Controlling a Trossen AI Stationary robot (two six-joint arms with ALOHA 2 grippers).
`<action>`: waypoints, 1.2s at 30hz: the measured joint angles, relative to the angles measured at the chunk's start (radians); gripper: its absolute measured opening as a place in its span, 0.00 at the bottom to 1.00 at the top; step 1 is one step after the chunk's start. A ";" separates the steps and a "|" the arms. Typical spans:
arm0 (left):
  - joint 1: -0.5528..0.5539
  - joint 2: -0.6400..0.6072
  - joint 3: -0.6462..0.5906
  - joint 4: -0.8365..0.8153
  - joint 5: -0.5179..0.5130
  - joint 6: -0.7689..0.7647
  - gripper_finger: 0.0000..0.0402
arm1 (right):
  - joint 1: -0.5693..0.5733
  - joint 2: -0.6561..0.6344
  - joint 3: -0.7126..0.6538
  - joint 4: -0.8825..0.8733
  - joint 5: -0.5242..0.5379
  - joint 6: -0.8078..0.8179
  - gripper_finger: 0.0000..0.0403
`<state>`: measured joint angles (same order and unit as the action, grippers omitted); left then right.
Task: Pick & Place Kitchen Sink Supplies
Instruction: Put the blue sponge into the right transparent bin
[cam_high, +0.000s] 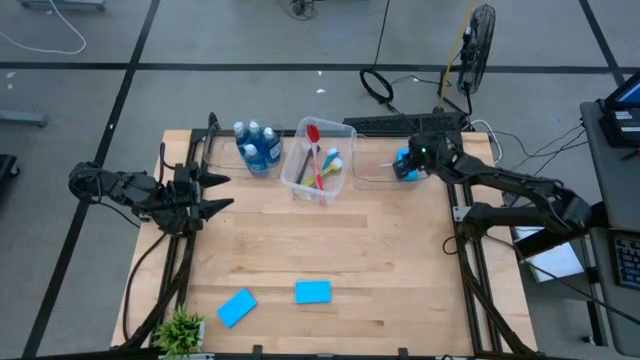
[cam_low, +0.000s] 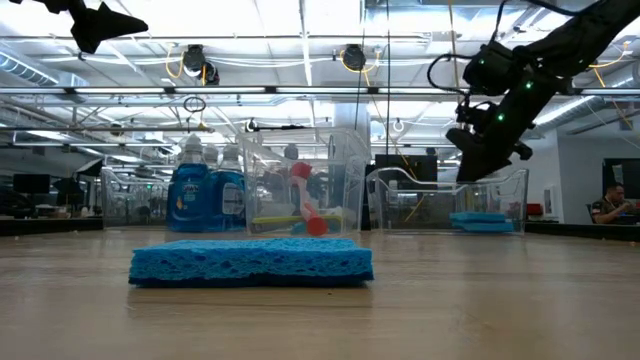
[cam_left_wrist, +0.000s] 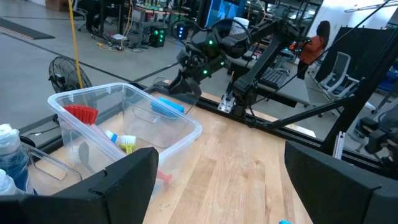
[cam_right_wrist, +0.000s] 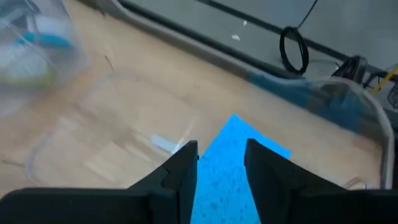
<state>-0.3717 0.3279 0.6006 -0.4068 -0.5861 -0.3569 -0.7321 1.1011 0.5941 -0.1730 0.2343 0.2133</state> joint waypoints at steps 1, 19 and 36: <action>0.000 0.000 0.000 0.000 0.000 0.000 0.87 | 0.000 -0.007 0.000 0.006 -0.002 0.000 0.31; 0.000 0.000 0.000 -0.001 0.000 0.022 0.87 | 0.021 -0.195 0.000 0.159 -0.269 -0.009 0.30; 0.000 0.000 0.000 -0.003 0.000 0.022 0.87 | 0.257 -0.210 0.000 0.321 -0.292 -0.004 0.30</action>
<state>-0.3717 0.3282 0.6006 -0.4103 -0.5858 -0.3352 -0.4755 0.8909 0.5945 0.1482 -0.0574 0.2096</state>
